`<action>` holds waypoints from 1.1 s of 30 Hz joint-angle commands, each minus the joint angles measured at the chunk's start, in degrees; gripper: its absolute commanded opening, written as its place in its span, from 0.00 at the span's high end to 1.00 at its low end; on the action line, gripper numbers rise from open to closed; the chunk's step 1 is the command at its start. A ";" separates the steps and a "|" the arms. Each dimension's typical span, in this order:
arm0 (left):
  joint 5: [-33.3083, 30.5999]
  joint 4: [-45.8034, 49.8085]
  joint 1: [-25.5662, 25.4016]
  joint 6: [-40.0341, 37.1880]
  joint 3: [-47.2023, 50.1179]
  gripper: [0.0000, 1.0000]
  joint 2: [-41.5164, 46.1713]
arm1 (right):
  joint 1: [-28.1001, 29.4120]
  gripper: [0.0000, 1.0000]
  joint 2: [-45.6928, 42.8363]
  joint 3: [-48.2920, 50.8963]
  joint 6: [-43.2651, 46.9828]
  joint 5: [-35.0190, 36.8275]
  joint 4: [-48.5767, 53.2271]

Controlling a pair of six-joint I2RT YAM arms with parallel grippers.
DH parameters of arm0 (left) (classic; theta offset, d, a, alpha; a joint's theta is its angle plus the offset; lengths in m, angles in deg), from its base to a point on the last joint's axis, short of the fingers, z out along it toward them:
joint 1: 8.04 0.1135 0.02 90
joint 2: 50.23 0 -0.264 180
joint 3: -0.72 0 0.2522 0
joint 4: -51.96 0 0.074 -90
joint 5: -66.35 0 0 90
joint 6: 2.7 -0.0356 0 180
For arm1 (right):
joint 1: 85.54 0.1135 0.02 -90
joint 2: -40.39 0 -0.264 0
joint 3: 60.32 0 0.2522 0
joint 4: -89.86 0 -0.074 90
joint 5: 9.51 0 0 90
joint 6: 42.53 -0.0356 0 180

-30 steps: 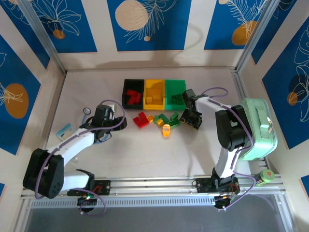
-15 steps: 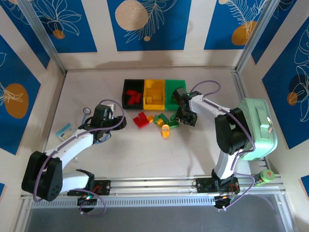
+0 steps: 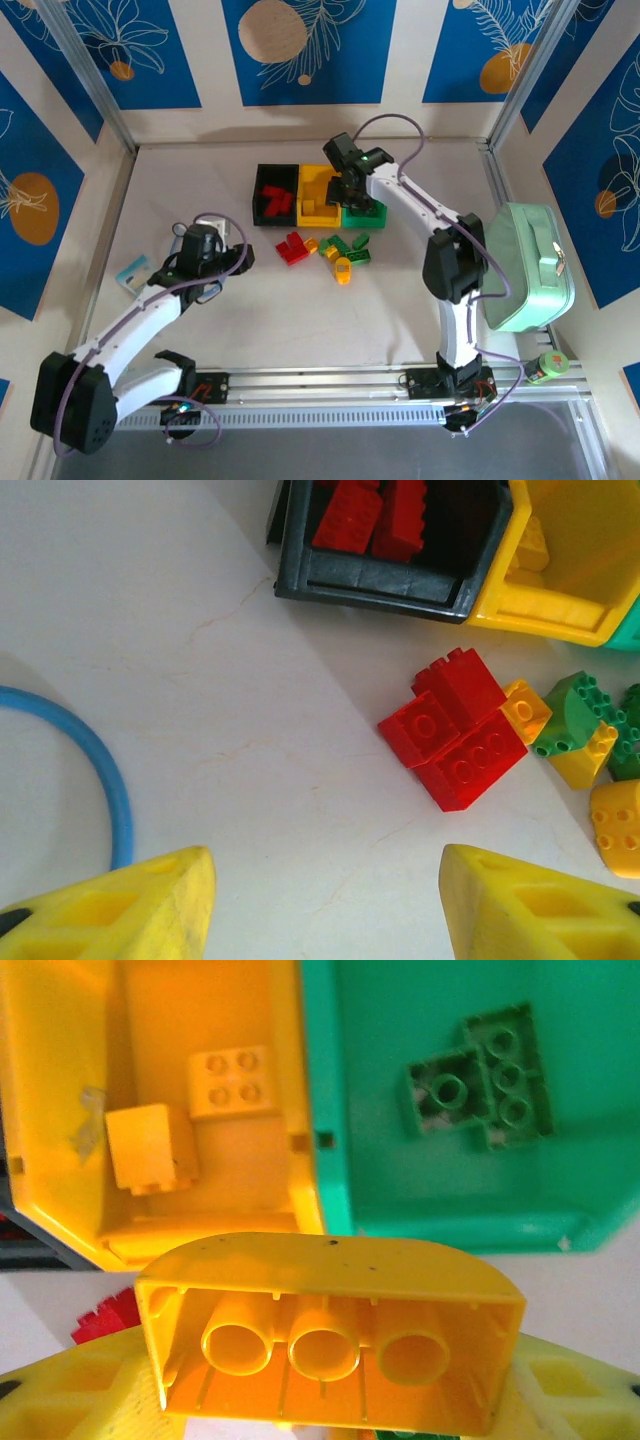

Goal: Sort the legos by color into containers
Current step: Place the lego in the container.

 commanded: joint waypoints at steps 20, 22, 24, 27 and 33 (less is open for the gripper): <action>1.67 3.13 -0.64 0.74 1.92 0.39 4.30 | 2.42 0.18 13.54 -24.98 7.09 -1.95 10.04; 2.37 2.57 -0.73 0.85 1.93 0.39 4.03 | 2.44 0.18 9.71 -19.41 6.69 -2.29 7.58; 3.06 1.90 -0.91 1.03 1.82 0.39 3.31 | 2.44 0.19 5.97 -14.12 6.35 -2.52 5.04; 4.24 0.99 -1.41 1.21 1.40 0.38 1.66 | 2.27 0.19 0.63 -6.45 5.90 -3.33 1.66; 5.68 -0.99 -3.91 1.12 -0.50 0.34 -3.38 | 1.32 0.19 -8.25 7.56 4.58 -5.19 -3.90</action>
